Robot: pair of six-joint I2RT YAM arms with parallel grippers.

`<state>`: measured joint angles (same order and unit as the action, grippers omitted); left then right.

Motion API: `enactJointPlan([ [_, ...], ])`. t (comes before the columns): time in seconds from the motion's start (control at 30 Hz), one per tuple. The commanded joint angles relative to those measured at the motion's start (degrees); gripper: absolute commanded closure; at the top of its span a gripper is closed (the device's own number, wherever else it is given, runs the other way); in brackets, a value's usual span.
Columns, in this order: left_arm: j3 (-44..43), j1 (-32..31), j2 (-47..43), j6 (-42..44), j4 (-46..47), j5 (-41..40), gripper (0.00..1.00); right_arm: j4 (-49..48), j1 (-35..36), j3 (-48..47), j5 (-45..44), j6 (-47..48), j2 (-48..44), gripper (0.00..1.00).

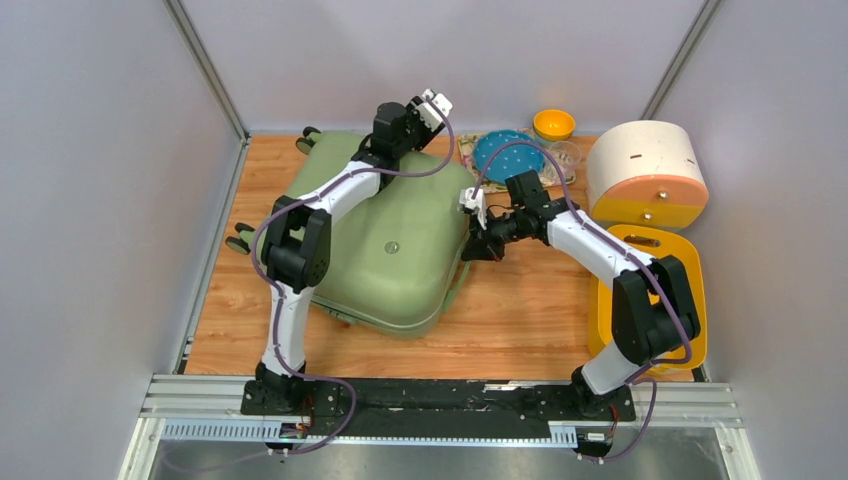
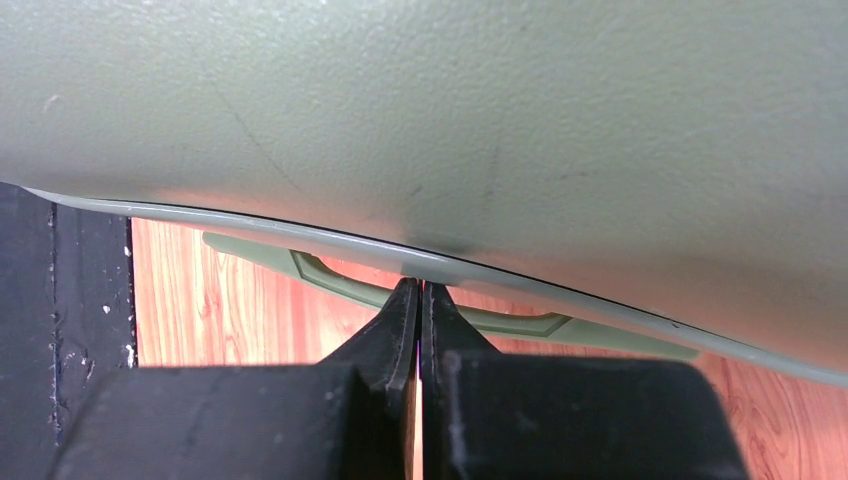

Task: Open, take out, and arrange the luggage

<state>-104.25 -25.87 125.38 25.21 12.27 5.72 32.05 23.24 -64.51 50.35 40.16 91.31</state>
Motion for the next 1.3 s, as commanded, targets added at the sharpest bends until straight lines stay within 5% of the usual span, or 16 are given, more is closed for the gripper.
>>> enactJointPlan([
  [0.0, 6.2, -1.1, -3.7, 8.4, 1.5, 10.1, 0.47, -12.5, 1.5, -0.4, -1.5, -1.2, 0.2, 1.0],
  [0.2, 13.3, -0.1, -9.7, 14.8, -11.9, 29.4, 0.5, -11.8, -1.3, -1.6, -3.3, -2.4, -0.1, 1.0],
  [0.4, 11.3, 1.4, -9.3, 16.8, -23.8, 38.4, 0.55, -10.0, -7.0, -6.2, -5.5, 2.8, 3.1, 1.0],
  [0.6, 7.8, 1.4, -6.5, 19.5, -30.0, 38.1, 0.55, -9.8, -10.4, -12.6, -6.0, 6.4, 9.0, 1.0],
  [1.1, 4.1, 1.8, -2.1, 21.3, -34.7, 37.9, 0.55, -36.3, -12.6, -23.5, -2.2, -5.4, 25.0, 1.0],
  [1.27, 2.7, 2.3, -1.4, 6.6, -21.8, 26.7, 0.49, -35.2, -13.0, -19.3, 2.3, -4.8, 23.0, 1.0],
])
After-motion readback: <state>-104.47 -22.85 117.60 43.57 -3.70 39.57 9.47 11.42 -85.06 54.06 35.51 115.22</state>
